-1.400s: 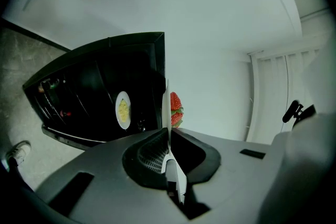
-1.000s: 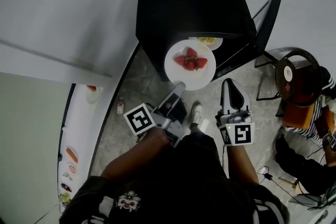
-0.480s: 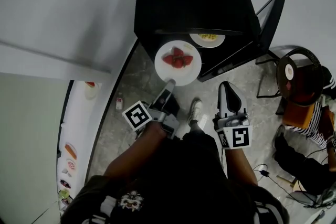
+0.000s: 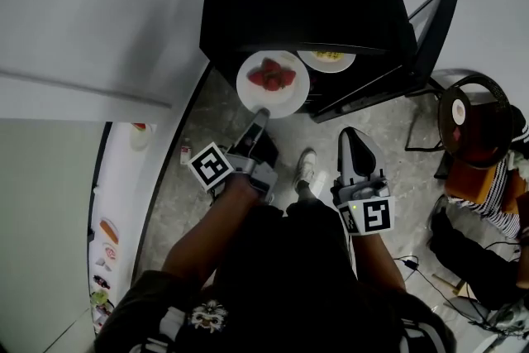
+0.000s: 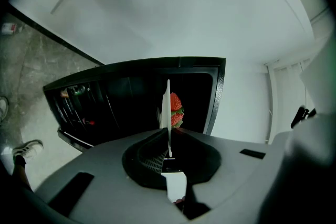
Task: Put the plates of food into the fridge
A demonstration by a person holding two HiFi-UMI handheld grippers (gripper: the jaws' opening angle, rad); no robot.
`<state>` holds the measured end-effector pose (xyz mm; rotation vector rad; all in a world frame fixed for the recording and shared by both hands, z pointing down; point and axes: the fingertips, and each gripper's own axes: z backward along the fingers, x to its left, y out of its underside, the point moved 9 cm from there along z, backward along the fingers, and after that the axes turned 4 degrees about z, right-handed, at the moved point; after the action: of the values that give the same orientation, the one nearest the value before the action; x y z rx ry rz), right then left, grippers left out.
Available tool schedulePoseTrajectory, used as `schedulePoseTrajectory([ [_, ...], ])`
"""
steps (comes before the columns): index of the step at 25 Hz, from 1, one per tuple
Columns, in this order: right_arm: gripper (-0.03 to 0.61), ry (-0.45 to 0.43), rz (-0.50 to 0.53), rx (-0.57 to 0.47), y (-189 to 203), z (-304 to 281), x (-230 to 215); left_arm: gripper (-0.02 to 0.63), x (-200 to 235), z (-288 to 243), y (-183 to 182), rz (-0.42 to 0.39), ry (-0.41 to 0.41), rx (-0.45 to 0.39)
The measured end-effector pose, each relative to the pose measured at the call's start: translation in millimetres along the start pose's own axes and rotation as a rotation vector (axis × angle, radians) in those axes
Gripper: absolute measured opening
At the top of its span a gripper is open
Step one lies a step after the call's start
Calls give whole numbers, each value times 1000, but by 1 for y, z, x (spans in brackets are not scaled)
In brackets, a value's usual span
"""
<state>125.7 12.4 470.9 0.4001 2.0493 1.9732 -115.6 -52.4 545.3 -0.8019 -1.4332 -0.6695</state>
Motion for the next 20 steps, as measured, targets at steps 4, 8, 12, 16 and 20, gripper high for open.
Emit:
schedulePoseTrajectory([
  [4,34,-3,-9,8,6,-1,-7,32,7,-10,-8,-3,-4,-31],
  [8,34,-9,-15,28,15,4,-11,32,11,-20,-16,6,3,-55],
  [12,34,-11,-30,52,19,7,-14,32,12,-29,-16,13,7,-87],
  [16,34,-22,-45,47,21,5,-18,32,15,-37,-13,21,2,-115],
  [20,34,-37,-52,39,20,2,-19,32,19,-42,-14,16,-12,-136],
])
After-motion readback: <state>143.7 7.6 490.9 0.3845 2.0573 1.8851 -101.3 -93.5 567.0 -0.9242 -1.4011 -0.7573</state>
